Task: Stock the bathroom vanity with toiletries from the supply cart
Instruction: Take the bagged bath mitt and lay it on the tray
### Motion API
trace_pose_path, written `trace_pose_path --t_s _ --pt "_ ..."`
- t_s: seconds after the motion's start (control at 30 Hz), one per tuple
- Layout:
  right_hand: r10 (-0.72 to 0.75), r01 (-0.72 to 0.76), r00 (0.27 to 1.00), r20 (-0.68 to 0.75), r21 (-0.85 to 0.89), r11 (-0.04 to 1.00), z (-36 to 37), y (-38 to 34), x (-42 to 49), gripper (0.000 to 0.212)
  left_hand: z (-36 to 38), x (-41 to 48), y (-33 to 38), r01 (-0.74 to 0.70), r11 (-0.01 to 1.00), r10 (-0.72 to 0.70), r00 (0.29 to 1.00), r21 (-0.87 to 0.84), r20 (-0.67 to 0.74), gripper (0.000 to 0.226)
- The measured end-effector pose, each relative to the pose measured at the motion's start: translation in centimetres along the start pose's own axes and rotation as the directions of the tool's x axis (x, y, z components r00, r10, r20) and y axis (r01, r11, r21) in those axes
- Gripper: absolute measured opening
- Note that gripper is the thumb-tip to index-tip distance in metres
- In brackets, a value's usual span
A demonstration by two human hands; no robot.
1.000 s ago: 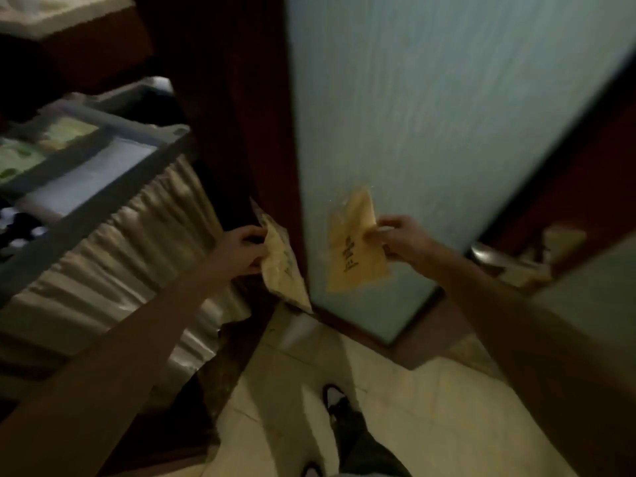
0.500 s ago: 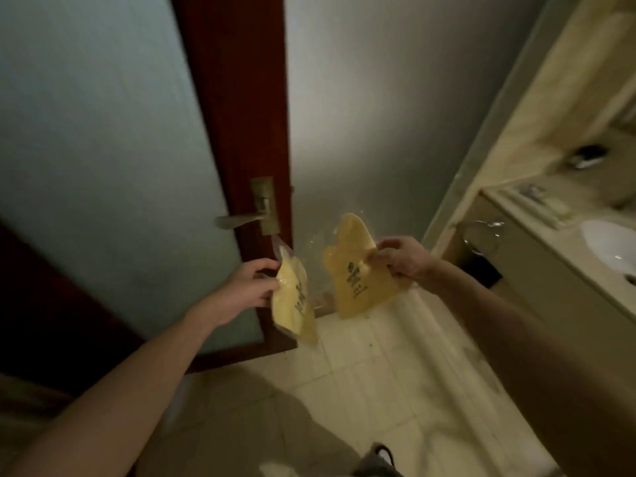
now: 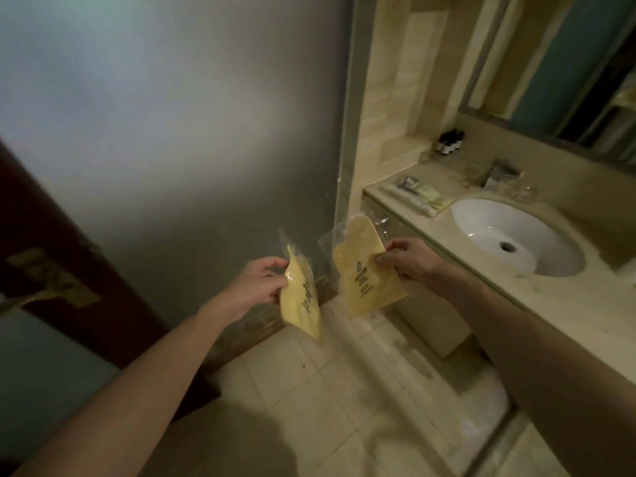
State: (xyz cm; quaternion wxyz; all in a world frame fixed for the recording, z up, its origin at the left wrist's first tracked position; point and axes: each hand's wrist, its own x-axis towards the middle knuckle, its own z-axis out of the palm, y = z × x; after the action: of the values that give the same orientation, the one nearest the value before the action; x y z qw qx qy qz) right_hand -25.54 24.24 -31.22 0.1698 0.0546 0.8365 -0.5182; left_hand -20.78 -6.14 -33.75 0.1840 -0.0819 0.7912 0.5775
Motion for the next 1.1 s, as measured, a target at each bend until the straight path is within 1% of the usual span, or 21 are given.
trace_pose_path --t_s 0.07,0.2,0.27,0.37,0.47,0.53,0.6,0.7,0.73,0.77,0.83,0.87,0.93,1.0,1.1 --pt "0.004 -0.004 0.999 -0.039 0.013 1.0 -3.5 1.0 0.9 0.007 2.7 2.5 1.9 -0.002 1.0 0.002 1.0 0.019 0.031 0.041" --pt "0.025 -0.018 0.99 -0.141 0.049 0.999 -9.7 3.3 3.1 0.018 7.0 8.0 5.6 -0.026 0.998 0.021 0.995 0.05 0.099 0.044" --pt "0.053 -0.037 0.982 -0.183 0.091 0.995 -12.5 4.6 4.3 0.016 8.9 11.2 7.4 -0.048 0.997 0.038 0.99 0.067 0.138 0.045" --pt "0.112 -0.078 0.963 -0.243 0.146 0.986 -16.1 6.3 6.2 0.005 11.5 16.0 9.9 -0.069 0.995 0.055 0.981 0.07 0.187 0.05" --pt "0.176 -0.123 0.938 -0.3 0.186 0.975 -19.3 7.7 8.7 0.008 14.2 21.0 12.5 -0.085 0.995 0.071 0.963 0.045 0.261 0.051" --pt "0.202 -0.14 0.922 -0.331 0.201 0.97 -21.4 8.7 10.9 0.007 15.7 25.2 14.0 -0.08 0.996 0.067 0.962 0.041 0.266 0.046" --pt "0.223 -0.157 0.905 -0.363 0.205 0.966 -23.3 9.1 13.4 0.007 17.0 29.7 15.4 -0.086 0.995 0.07 0.967 0.058 0.244 0.04" --pt "0.276 -0.206 0.877 -0.393 0.21 0.956 -25.7 9.0 17.8 0.014 18.1 35.7 17.4 -0.169 0.98 0.13 0.944 0.105 0.303 0.034" --pt "0.286 -0.221 0.871 -0.399 0.202 0.954 -26.3 8.7 19.2 0.016 18.6 37.7 17.9 -0.206 0.97 0.16 0.94 0.128 0.3 0.032" --pt "0.292 -0.228 0.866 -0.405 0.199 0.953 -26.9 8.3 20.7 0.016 18.9 39.4 18.5 -0.205 0.971 0.159 0.94 0.124 0.302 0.034" --pt "0.298 -0.226 0.863 -0.409 0.214 0.95 -27.9 7.5 23.7 0.014 19.5 42.5 19.7 -0.142 0.983 0.103 0.95 0.116 0.294 0.043" --pt "0.297 -0.224 0.866 -0.403 0.219 0.95 -28.3 7.2 25.0 0.014 19.7 43.8 20.5 -0.115 0.988 0.083 0.959 0.105 0.272 0.046" --pt "0.29 -0.224 0.876 -0.386 0.208 0.952 -28.9 6.6 27.1 0.014 20.1 46.1 21.4 -0.079 0.993 0.053 0.961 0.085 0.27 0.047" --pt "0.287 -0.23 0.877 -0.386 0.187 0.955 -29.8 6.4 28.9 0.013 20.4 47.9 22.4 -0.062 0.996 0.045 0.963 0.058 0.266 0.048" --pt "0.298 -0.242 0.871 -0.39 0.187 0.952 -31.4 6.8 31.5 0.012 21.1 50.4 23.4 -0.07 0.995 0.047 0.959 0.073 0.278 0.048"
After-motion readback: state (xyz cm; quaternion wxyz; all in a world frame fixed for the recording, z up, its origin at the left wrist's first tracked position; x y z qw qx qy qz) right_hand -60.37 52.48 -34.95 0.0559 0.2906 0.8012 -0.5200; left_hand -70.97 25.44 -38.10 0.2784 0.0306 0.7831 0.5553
